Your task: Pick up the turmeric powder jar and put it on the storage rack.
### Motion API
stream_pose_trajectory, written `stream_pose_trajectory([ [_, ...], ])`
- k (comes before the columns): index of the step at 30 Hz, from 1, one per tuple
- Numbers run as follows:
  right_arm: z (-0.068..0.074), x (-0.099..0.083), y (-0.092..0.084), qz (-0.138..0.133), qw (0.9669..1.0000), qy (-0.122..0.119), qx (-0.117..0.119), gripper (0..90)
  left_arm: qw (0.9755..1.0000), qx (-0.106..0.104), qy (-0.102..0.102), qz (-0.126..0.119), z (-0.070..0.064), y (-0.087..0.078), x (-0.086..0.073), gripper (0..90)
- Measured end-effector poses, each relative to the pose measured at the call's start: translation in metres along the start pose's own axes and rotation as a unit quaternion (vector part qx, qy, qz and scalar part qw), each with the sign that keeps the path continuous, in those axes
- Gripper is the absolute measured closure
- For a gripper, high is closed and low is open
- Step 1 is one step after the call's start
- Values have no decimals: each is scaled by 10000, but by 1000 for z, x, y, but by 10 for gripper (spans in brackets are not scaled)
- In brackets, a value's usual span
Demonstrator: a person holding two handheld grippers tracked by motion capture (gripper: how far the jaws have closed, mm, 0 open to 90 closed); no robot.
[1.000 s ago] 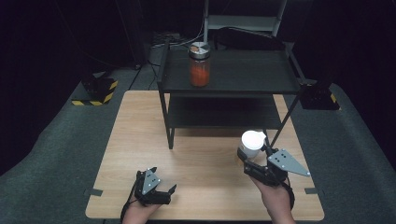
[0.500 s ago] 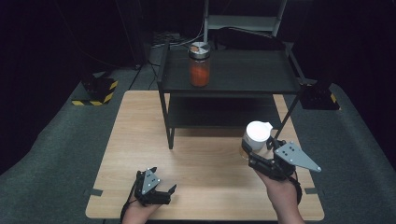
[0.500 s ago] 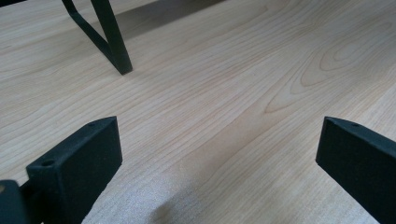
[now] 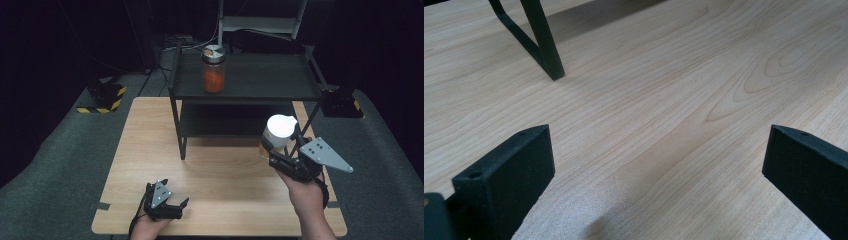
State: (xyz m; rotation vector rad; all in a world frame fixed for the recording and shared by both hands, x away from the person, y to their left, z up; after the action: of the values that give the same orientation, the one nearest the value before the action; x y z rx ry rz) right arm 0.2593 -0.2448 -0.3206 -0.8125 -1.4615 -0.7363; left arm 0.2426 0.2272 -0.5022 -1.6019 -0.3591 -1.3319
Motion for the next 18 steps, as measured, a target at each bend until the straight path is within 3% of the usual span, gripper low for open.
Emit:
stream_pose_trajectory([
  [18, -5, 35, 7, -165, 9998, -21, -90, 301, 10000, -24, 2, -9, 0, 0, 0, 5],
])
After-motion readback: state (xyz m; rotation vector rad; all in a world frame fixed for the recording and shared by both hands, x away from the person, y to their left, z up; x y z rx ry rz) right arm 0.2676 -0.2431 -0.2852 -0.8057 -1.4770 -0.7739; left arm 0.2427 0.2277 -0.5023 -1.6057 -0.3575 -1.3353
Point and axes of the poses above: each handheld gripper's, and its own axes: y roughly forward along the jaws, x roughly out of its top, z roughly to its left, the point moved 6 cm from there along y, roughly forward along the jaws, and after that the axes turned 1 degree about x, right-handed, at the moved point
